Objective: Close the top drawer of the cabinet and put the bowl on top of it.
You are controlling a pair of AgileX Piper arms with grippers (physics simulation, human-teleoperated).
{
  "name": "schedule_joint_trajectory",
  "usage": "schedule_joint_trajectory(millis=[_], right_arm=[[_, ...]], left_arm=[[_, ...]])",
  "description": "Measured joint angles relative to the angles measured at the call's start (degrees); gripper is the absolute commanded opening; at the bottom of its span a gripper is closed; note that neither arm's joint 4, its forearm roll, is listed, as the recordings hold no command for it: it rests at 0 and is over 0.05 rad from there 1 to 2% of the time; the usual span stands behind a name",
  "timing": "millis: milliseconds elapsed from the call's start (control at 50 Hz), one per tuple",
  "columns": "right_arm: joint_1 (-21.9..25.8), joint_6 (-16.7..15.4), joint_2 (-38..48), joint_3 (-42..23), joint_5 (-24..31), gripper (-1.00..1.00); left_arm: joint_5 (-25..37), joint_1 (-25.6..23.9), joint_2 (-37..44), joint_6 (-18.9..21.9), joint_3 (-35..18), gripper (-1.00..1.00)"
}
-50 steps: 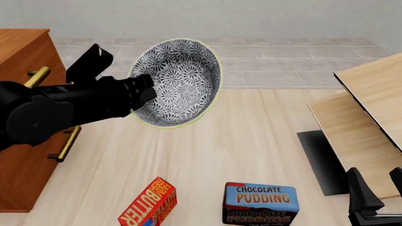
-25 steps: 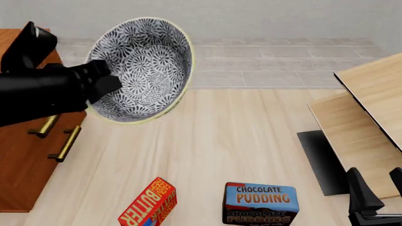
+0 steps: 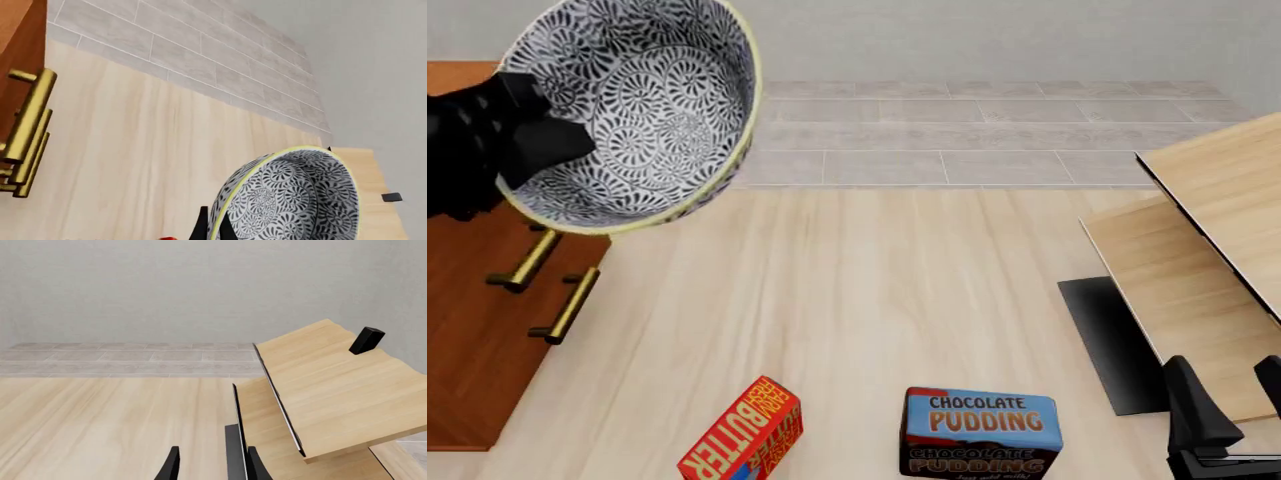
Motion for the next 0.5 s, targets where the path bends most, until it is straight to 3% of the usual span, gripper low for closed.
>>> schedule_joint_trajectory(millis=[500], right_arm=[[0.00,0.00,0.00,0.00,0.00,1.00]], left_arm=[[7.56,8.95,-0.77,2.64,-7.73,-1.00]])
